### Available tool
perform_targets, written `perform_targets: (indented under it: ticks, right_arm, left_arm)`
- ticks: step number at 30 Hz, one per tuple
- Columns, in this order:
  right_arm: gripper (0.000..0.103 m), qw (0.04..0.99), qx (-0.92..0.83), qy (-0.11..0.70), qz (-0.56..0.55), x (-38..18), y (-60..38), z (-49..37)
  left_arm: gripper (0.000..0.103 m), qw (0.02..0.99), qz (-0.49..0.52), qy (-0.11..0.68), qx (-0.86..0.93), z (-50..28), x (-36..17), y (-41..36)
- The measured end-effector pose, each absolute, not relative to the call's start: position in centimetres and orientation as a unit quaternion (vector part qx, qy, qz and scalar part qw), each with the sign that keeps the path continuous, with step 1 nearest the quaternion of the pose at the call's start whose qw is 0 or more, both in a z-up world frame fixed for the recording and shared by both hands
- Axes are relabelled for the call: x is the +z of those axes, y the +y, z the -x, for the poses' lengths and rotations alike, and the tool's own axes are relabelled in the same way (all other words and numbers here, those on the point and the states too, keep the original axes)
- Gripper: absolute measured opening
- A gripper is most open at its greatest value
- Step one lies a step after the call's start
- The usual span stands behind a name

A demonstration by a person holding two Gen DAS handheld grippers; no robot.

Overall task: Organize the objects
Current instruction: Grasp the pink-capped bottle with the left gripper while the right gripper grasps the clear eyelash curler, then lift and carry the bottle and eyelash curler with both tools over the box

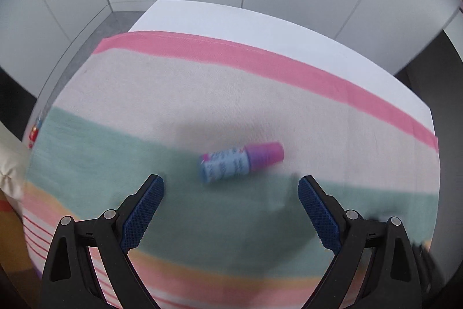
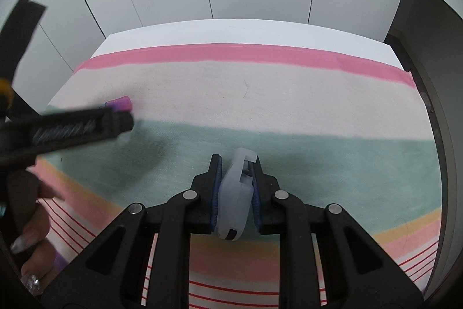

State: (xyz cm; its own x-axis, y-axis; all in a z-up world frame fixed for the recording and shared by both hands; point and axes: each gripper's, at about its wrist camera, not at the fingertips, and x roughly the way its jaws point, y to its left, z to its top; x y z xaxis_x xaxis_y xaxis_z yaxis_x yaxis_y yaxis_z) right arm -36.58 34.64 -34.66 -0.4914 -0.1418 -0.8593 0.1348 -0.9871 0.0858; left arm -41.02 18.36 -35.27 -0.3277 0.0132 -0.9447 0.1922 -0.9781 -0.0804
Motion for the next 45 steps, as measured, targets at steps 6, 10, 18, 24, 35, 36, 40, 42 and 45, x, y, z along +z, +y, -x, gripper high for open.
perform_targets:
  ticks: [6, 10, 18, 24, 35, 36, 40, 42, 45]
  right_arm:
    - [0.019, 0.079, -0.863, 0.000, -0.499, -34.4, 34.8, 36.4]
    - [0.019, 0.078, -0.862, 0.001, -0.501, -34.3, 35.1, 36.2]
    - [0.019, 0.071, -0.861, 0.002, -0.504, -34.1, 34.4, 36.8]
    - [0.019, 0.070, -0.862, 0.006, -0.502, -33.1, 34.1, 36.1]
    - [0.019, 0.066, -0.855, 0.014, -0.514, -31.0, 34.1, 31.6]
    - [0.019, 0.065, -0.854, 0.013, -0.516, -30.7, 34.2, 30.9]
    - [0.019, 0.063, -0.852, 0.009, -0.519, -29.6, 34.7, 28.5]
    - [0.019, 0.060, -0.852, 0.007, -0.520, -29.0, 35.0, 27.3]
    - [0.019, 0.056, -0.853, 0.005, -0.519, -28.0, 35.5, 25.7]
  left_arm:
    - [0.059, 0.083, -0.553, 0.052, -0.827, 41.4, -35.0, 20.1]
    - [0.059, 0.078, -0.543, 0.026, -0.836, 40.3, -35.0, 21.0]
    - [0.059, 0.064, -0.542, 0.003, -0.838, 38.4, -34.0, 20.7]
    - [0.059, 0.055, -0.539, -0.020, -0.840, 36.4, -32.3, 19.7]
    - [0.059, 0.054, -0.554, -0.028, -0.831, 30.5, -31.0, 18.2]
    - [0.059, 0.055, -0.554, -0.026, -0.830, 29.8, -30.6, 18.2]
    - [0.059, 0.051, -0.550, -0.024, -0.833, 27.6, -28.9, 18.1]
    - [0.059, 0.048, -0.547, -0.029, -0.836, 26.5, -28.2, 18.3]
    - [0.059, 0.045, -0.541, -0.036, -0.839, 25.3, -27.2, 18.2]
